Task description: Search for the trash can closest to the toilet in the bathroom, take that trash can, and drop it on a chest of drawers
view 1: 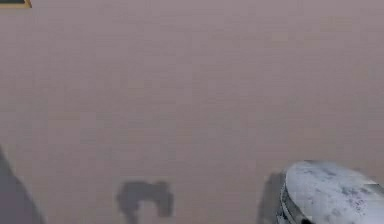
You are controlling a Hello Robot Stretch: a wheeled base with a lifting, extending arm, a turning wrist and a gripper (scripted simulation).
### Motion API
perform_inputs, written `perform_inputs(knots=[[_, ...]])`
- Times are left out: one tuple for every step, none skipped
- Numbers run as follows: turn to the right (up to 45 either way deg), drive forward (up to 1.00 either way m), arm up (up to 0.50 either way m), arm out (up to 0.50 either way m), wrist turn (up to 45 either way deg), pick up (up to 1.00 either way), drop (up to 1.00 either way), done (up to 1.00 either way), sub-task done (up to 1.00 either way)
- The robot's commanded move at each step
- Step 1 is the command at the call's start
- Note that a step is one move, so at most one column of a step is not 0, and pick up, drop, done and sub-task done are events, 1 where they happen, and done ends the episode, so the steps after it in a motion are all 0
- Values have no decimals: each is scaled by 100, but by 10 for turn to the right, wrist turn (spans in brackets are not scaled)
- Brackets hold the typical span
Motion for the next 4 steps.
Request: perform_inputs(knots=[[450, 0, 0, 0, 0, 0, 0, 0, 0], [450, 0, 0, 0, 0, 0, 0, 0, 0], [450, 0, 0, 0, 0, 0, 0, 0, 0], [360, 0, 0, 0, 0, 0, 0, 0, 0]])
